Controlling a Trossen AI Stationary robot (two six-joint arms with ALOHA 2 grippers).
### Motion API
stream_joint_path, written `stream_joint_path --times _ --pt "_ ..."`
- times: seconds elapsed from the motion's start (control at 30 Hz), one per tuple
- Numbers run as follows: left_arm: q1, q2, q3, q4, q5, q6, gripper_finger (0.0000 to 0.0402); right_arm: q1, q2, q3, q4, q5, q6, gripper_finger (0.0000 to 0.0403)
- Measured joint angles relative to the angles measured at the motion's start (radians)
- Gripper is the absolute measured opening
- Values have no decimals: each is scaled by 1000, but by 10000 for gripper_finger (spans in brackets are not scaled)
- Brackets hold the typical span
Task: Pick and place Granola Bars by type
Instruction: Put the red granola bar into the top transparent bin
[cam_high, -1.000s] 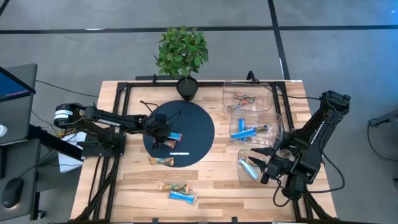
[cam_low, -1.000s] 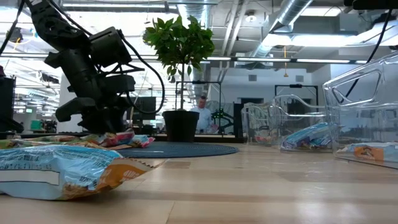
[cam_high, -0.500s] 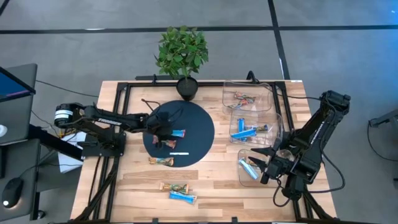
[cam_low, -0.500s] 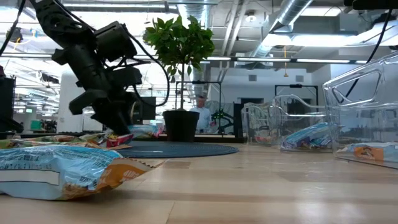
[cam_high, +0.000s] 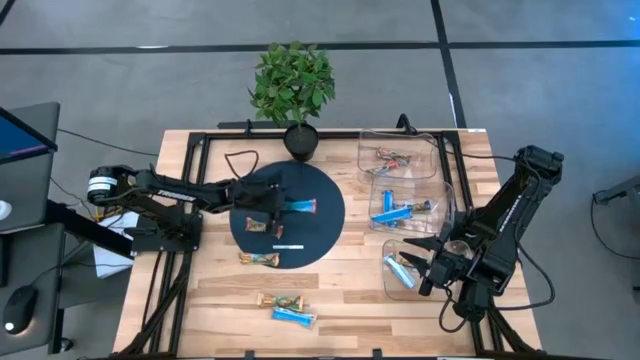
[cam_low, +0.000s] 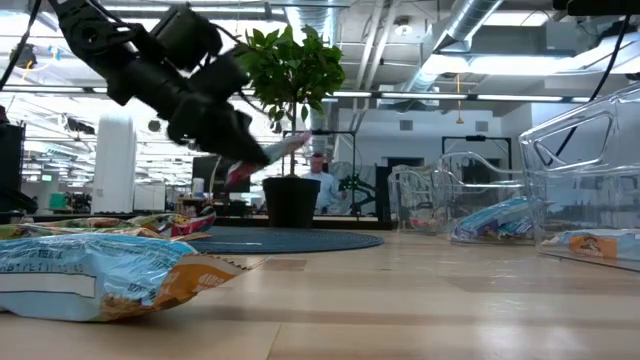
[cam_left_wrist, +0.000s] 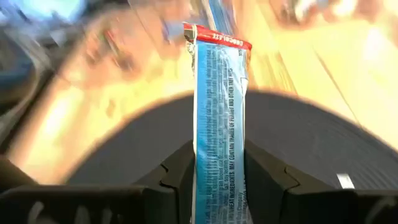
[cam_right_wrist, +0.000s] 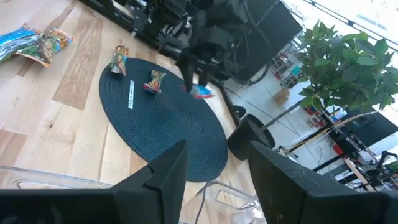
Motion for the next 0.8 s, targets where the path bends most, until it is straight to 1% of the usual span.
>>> stream_joint_path --times 0.23,0.33,0.4,0.6,0.7,0.8 --pt "0 5 0 213 -26 60 107 0 0 0 -1 0 0 164" --pt "5 34 5 302 -34 89 107 -8 0 0 -2 0 0 164" --pt "15 74 32 326 -34 96 107 -23 0 0 -4 0 0 164" --pt "40 258 198 325 -36 99 107 -87 0 0 -9 0 -2 164" --pt "43 365 320 314 -34 106 107 -112 0 0 -10 0 -7 164" --pt "44 462 457 264 -15 107 107 -115 0 0 -11 0 -8 164"
